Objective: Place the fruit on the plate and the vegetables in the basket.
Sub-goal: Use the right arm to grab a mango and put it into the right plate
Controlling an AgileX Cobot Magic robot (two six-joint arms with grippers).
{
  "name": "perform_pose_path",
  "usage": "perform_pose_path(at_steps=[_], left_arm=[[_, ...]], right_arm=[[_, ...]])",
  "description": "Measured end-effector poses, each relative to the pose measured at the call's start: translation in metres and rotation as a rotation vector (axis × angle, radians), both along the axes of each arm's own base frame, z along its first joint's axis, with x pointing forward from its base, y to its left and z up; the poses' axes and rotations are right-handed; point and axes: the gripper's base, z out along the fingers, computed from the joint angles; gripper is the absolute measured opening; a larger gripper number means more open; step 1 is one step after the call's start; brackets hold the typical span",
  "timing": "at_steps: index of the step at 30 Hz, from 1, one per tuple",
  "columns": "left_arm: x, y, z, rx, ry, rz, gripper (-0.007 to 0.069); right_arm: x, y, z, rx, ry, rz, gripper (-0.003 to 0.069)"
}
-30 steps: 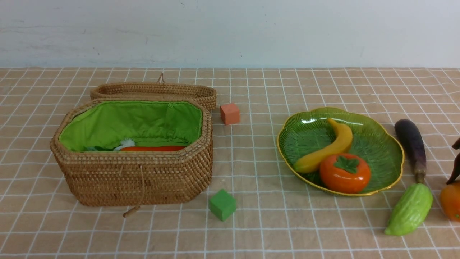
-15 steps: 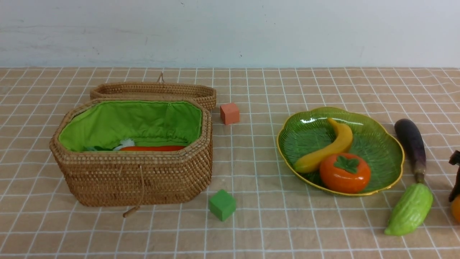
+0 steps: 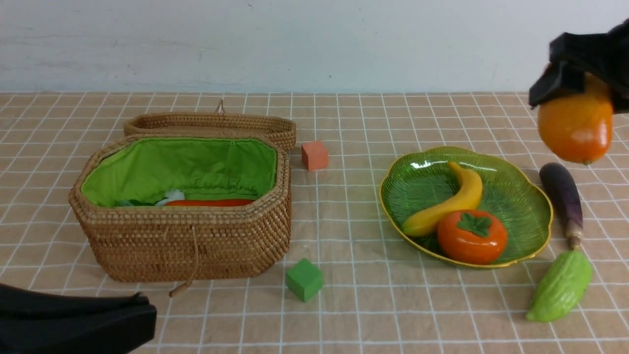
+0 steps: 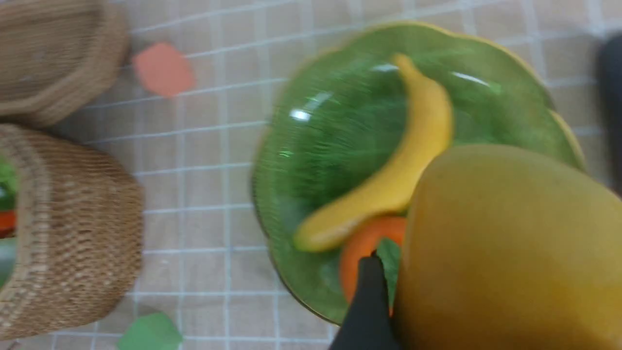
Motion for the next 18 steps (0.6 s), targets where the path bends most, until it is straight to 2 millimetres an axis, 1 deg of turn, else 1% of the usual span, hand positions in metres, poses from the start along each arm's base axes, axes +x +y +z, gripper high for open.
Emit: perform_pose_path(at_steps=[1,2,4,5,7,9,11,12,13,14,15,17,18], left_arm=[[0.001,0.000,0.000,0.000,0.005,0.006,-0.0010],[0.001,0.000,0.000,-0.001,0.006,0.008,-0.0010],[0.001,0.000,0.000,-0.001,0.007,0.009,-0.0010],[0.001,0.000,0.000,-0.002,0.009,0.009,-0.0010],[0.000,0.000,-0.001,0.000,0.013,0.007,-0.0010],[0.000,0.000,-0.002,0.008,0.022,0.003,-0.0010],[0.000,0.000,-0.002,0.010,0.028,0.000,-0.0010],[-0.001,0.000,-0.002,0.011,0.030,-0.001,-0.0010],[-0.001,0.000,-0.002,0.011,0.030,-0.001,-0.0010],[-0.001,0.000,-0.002,0.010,0.030,-0.001,-0.0010],[-0.001,0.000,-0.002,0.010,0.030,-0.001,-0.0010],[-0.001,0.000,-0.002,0.010,0.030,-0.001,-0.0010],[-0.001,0.000,-0.002,0.011,0.031,-0.002,-0.0010]], right_arm=[[0.017,0.000,-0.018,-0.038,0.024,-0.010,0.0544],[0.025,-0.002,-0.028,-0.063,0.044,-0.018,0.0544],[0.043,-0.010,-0.057,-0.130,0.104,-0.035,0.0544],[0.054,-0.014,-0.078,-0.154,0.142,-0.040,0.0544],[0.066,-0.016,-0.101,-0.185,0.172,-0.040,0.0544],[0.081,-0.017,-0.128,-0.196,0.186,-0.043,0.0544],[0.092,-0.017,-0.146,-0.198,0.169,-0.049,0.0544],[0.098,-0.017,-0.159,-0.201,0.166,-0.052,0.0544],[0.099,-0.017,-0.160,-0.201,0.166,-0.052,0.0545],[0.102,-0.017,-0.170,-0.201,0.176,-0.054,0.0566],[0.102,-0.017,-0.170,-0.202,0.178,-0.055,0.0566],[0.102,-0.017,-0.176,-0.194,0.199,-0.067,0.0634],[0.102,-0.017,-0.176,-0.190,0.210,-0.074,0.0654]])
